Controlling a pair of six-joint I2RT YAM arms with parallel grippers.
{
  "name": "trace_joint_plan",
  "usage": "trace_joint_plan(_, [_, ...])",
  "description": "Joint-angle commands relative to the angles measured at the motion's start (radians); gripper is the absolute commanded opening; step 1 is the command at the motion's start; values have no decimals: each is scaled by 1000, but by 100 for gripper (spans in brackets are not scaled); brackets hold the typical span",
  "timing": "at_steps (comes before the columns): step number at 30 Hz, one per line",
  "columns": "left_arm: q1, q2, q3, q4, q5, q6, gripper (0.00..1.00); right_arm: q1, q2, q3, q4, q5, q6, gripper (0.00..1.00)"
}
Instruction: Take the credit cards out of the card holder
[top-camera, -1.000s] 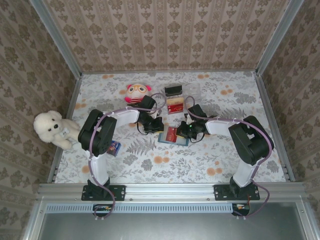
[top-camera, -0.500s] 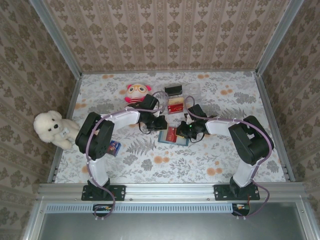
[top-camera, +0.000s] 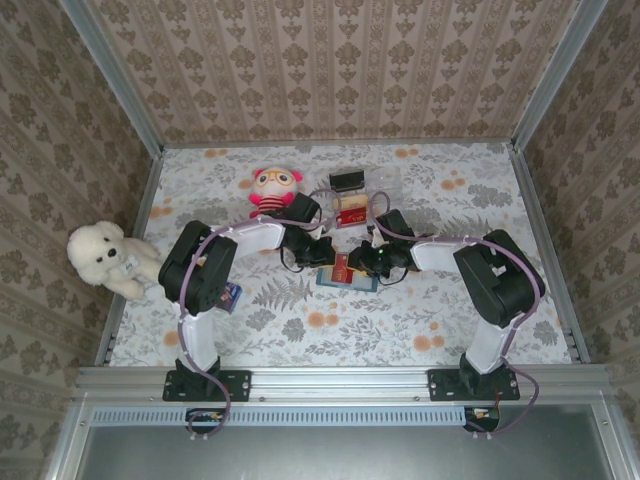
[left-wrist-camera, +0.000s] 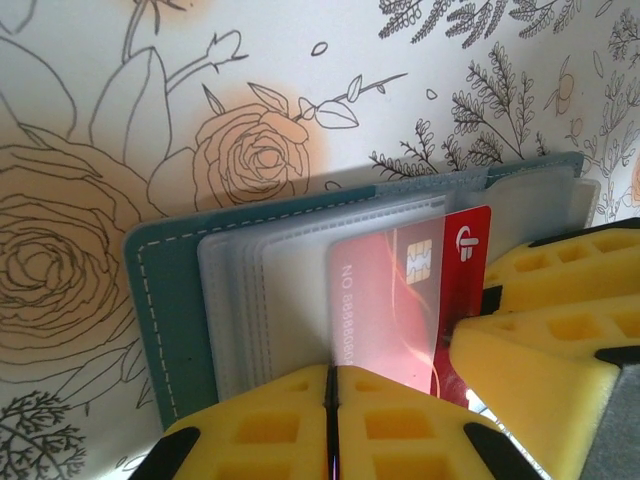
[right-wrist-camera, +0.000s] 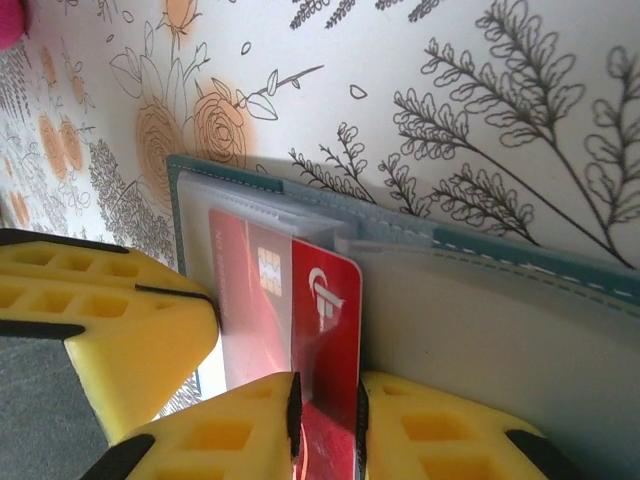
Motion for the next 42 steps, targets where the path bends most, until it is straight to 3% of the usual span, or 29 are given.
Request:
trace_joint_plan(1, [-1, 43, -65, -85, -86, 8, 9, -5, 33, -17, 59, -33, 31, 21])
trace_joint_plan(13, [23, 13, -80, -42, -87, -11, 13, -60, -119, -79, -105, 107, -35, 7])
trace_joint_plan(21, [23, -26, -59, -5, -29, -52, 19, -103, -232, -115, -64, 37, -45, 0])
trace_joint_plan(27, [10, -149, 66, -68, -52, -70, 34, -112, -293, -119, 50, 27, 4, 0])
trace_joint_plan(34, [35, -229, 66, -24, -31, -114, 48, -133, -398, -154, 221, -24, 68, 0])
trace_joint_plan(39, [39, -338, 27, 74, -2, -155, 78, -147, -449, -183, 378, -59, 186, 0])
trace_joint_plan(42, [37, -373, 45, 76, 17, -159, 83, -150, -450, -217, 566, -58, 333, 0])
